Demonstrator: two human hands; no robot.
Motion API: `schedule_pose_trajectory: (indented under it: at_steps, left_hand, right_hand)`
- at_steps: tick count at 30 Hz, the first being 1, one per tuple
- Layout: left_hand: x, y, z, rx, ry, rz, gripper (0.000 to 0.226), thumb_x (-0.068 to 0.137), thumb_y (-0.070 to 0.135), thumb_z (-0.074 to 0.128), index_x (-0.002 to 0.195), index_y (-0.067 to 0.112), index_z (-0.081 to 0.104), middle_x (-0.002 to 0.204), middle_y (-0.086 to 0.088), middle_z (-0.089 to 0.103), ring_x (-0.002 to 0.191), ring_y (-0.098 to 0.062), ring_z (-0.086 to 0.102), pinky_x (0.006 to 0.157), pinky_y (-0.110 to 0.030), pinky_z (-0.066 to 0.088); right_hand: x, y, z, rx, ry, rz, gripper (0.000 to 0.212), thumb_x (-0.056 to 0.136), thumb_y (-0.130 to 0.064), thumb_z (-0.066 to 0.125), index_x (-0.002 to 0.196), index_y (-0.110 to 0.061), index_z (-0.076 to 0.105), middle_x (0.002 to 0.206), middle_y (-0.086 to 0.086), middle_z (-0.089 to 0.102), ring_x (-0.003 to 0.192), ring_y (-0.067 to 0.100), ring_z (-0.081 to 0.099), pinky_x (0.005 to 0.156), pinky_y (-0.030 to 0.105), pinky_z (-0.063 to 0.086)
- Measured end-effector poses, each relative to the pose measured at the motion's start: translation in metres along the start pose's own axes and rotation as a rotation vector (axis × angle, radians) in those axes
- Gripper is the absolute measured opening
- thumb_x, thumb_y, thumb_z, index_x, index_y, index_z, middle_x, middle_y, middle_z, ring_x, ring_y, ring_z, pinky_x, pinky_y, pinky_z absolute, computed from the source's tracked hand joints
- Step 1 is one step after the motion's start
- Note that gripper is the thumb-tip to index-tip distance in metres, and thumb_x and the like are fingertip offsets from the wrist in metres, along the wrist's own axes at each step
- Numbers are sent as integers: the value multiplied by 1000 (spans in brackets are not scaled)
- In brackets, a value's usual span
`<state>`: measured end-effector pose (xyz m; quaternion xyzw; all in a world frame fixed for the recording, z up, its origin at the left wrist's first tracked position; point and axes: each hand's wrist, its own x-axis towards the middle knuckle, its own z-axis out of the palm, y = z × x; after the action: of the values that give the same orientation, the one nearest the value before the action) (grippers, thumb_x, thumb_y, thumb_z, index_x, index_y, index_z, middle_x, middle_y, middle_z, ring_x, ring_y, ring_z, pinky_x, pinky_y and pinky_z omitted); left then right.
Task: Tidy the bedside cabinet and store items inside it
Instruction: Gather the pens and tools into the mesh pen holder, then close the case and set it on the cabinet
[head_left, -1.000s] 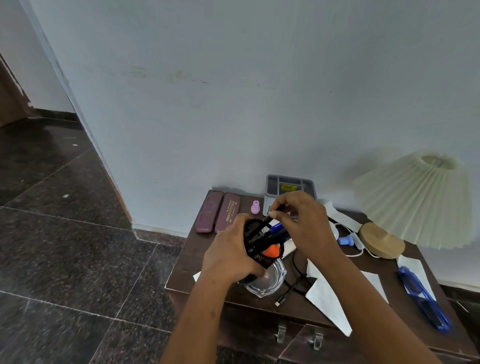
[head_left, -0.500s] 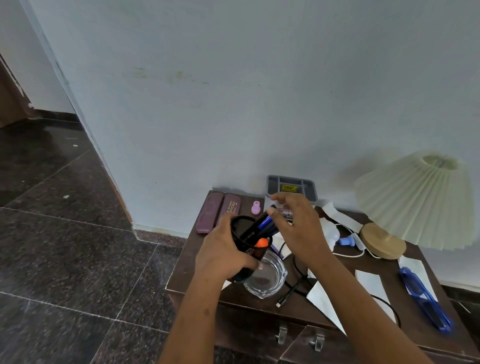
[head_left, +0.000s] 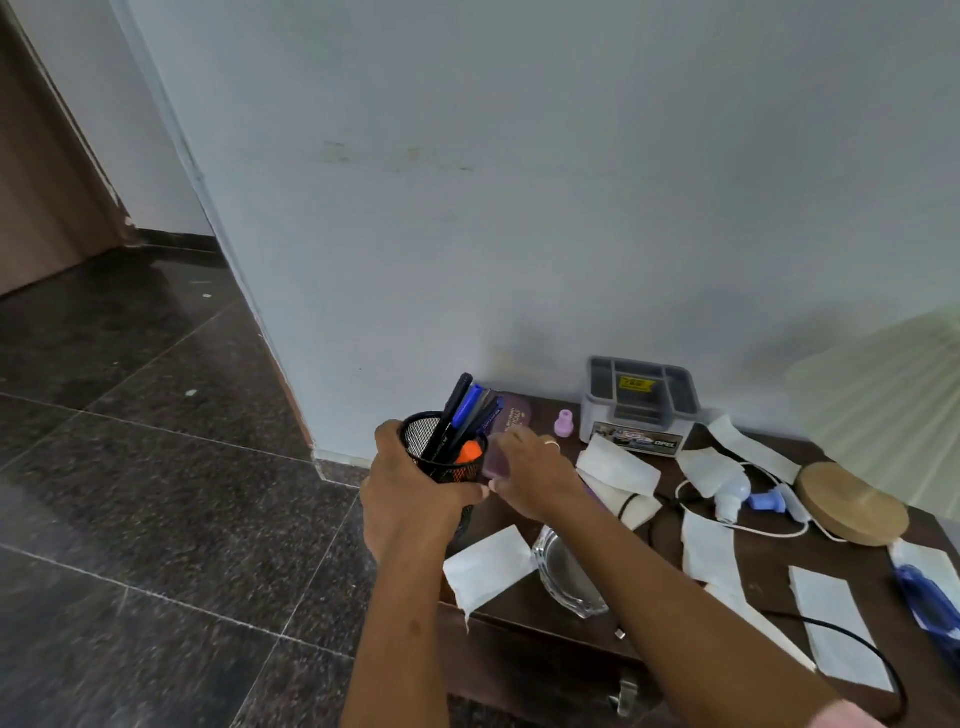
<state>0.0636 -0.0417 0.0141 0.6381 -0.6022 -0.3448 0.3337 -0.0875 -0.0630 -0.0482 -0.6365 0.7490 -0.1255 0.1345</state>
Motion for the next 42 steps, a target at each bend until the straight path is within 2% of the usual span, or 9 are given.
schedule_pose_trajectory:
  at_steps: [3,5,9,12,19,22,28,34,42]
  left_hand:
    - [1,-1,-2,-10,9,-11,93,52,26,89,126,26,33,117,-1,57,104,-26,56,74,-32,42]
    - [2,-2,-1,-14,7,-2,94,50,28,89,125,27,33,117,0,57,105,-25,55,75,-33,44]
    - [4,-2,2,-30,15,4,95,49,30,89,125,28,33,118,1,57,109,-26,54,82,-38,48]
    - [3,-1,2,-37,12,3,95,50,28,89,126,28,32,119,1,57,110,-25,54,83,-37,48]
    - [1,0,2,-54,15,27,95,50,26,90,127,26,34,120,-1,57,111,-27,54,87,-40,48]
    - [2,-1,5,-58,12,41,94,49,26,90,125,26,35,115,1,56,110,-29,54,87,-41,48]
    - [0,-1,6,-64,-8,60,93,52,21,90,127,21,35,102,7,45,98,-23,50,85,-38,47]
    - [-3,-4,26,-113,-89,84,91,54,16,89,129,18,37,103,5,51,90,-19,49,79,-28,42]
    - [-3,2,65,-134,-112,176,88,55,15,88,129,21,40,115,-1,61,97,-19,55,79,-27,43]
  right_hand:
    - [15,1,9,-105,-143,53,74,85,-38,64,146,-32,22,158,2,10,138,42,22,102,52,40]
    - [20,4,15,-109,-156,59,72,87,-40,60,147,-32,19,159,2,5,137,43,26,101,51,40]
    - [23,6,22,-167,6,-61,49,92,-25,51,137,-17,33,150,11,27,113,39,55,87,42,52]
    - [20,5,20,-269,59,-145,43,94,-15,46,135,-11,35,142,15,37,100,36,62,77,37,54]
    - [3,13,-1,-330,184,-155,41,98,-13,43,137,-8,33,142,20,41,105,32,65,80,36,56]
    - [-2,12,-21,-217,256,-22,42,97,-10,43,137,-10,33,130,16,53,115,32,60,94,38,49]
    - [-24,22,-63,209,382,243,20,93,-7,40,109,-4,53,102,16,65,94,30,62,72,31,41]
    - [-82,55,-82,1262,276,574,21,95,-6,44,83,-8,62,86,14,65,81,26,66,61,34,58]
    - [-105,86,-79,1446,283,687,17,99,-12,43,99,-3,58,104,21,64,89,26,65,57,26,59]
